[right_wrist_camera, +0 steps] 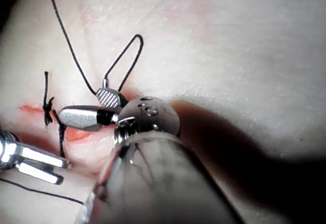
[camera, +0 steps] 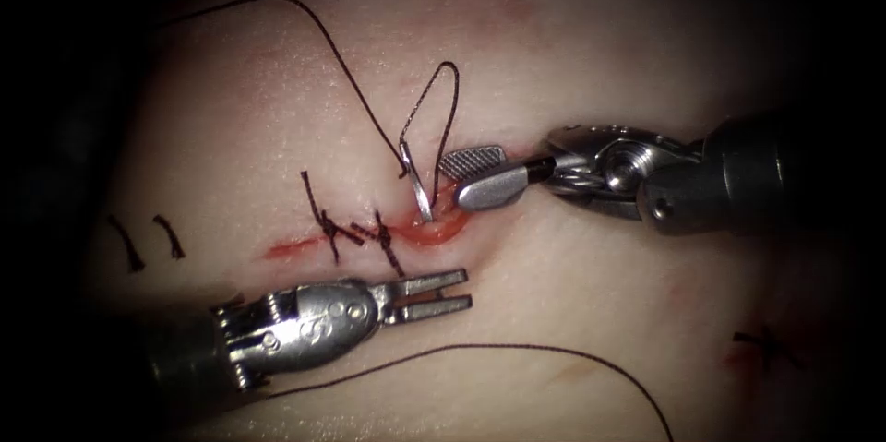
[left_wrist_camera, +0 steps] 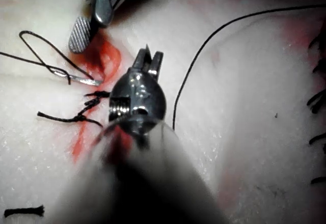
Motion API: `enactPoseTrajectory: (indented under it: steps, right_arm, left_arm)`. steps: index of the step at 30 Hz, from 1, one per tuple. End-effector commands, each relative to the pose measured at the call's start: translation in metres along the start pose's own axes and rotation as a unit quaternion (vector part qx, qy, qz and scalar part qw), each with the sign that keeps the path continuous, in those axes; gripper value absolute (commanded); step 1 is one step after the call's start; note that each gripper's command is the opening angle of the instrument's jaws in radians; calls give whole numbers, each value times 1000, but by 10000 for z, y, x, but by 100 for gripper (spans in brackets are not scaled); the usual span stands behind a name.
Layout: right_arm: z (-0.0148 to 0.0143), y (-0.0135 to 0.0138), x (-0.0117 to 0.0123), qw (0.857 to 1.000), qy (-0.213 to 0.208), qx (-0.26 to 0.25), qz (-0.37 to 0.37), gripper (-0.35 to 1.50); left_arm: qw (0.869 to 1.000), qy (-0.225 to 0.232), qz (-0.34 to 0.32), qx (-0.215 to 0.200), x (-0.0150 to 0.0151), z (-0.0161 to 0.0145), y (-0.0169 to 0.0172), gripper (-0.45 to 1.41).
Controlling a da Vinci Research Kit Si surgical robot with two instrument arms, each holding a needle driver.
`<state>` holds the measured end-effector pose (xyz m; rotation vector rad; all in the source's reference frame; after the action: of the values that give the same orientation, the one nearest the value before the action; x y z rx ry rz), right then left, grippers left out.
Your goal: Wound Closure
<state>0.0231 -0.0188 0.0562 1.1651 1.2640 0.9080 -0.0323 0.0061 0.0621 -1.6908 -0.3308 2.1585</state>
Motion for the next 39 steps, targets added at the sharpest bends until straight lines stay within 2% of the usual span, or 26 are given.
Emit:
enactPoseTrajectory:
  steps: [1, 9, 14, 17, 19, 22, 24, 25, 27, 29, 30, 33, 34, 36, 38, 39]
  right_arm:
    - [5, 3, -6, 1000, -2, 1, -1, 105]
    - [-3, -1, -10, 1000, -1, 8, -7, 103]
    - [-5, -1, -11, 1000, -1, 8, -16, 95]
    - [-5, -2, -11, 1000, -1, 8, -30, 85]
    - [-4, -4, -12, 999, 0, 8, -45, 88]
    - [-6, -6, -14, 998, -1, 8, -66, 79]
    - [-7, -8, -15, 996, -1, 9, -84, 53]
    - [-9, -9, -15, 996, -1, 9, -90, 46]
    - [-11, -11, -17, 994, -1, 9, -113, 24]
    - [-12, -13, -18, 987, 3, 5, -163, -13]
    - [-11, -15, -19, 971, -3, -20, -238, -21]
    - [-7, -22, -24, 944, -52, -60, -321, -35]
    - [-6, -24, -25, 942, -55, -59, -326, -35]
    - [-5, -26, -25, 937, -55, -55, -341, -33]
    - [-4, -27, -27, 932, -62, -49, -353, -23]
    - [-2, -28, -31, 930, -62, -49, -360, 22]
  left_arm:
    - [1000, 4, -26, -6, 0, 4, 0, -45]
    - [985, 16, -171, -22, 22, -16, 19, -45]
    - [979, 17, -199, -30, 30, -21, 35, -45]
    - [974, 23, -221, -48, 36, -26, 47, -45]
    - [970, 27, -233, -67, 42, -31, 59, -45]
    - [968, 33, -235, -84, 48, -38, 72, -45]
    - [967, 37, -233, -92, 53, -43, 81, -45]
    - [967, 39, -233, -94, 55, -44, 85, -45]
    - [974, 45, -198, -100, 62, -49, 93, -45]
    - [980, 52, -160, -103, 68, -52, 99, -45]
    - [990, 54, -103, -84, 76, -57, 104, -45]
    - [997, 52, -23, -48, 90, -67, 112, -45]
    - [998, 48, 15, -34, 98, -73, 118, -45]
    - [998, 48, 25, -29, 101, -75, 120, -45]
    - [997, 45, 51, -20, 109, -80, 126, -45]
    - [997, 37, 69, -9, 115, -83, 130, -45]
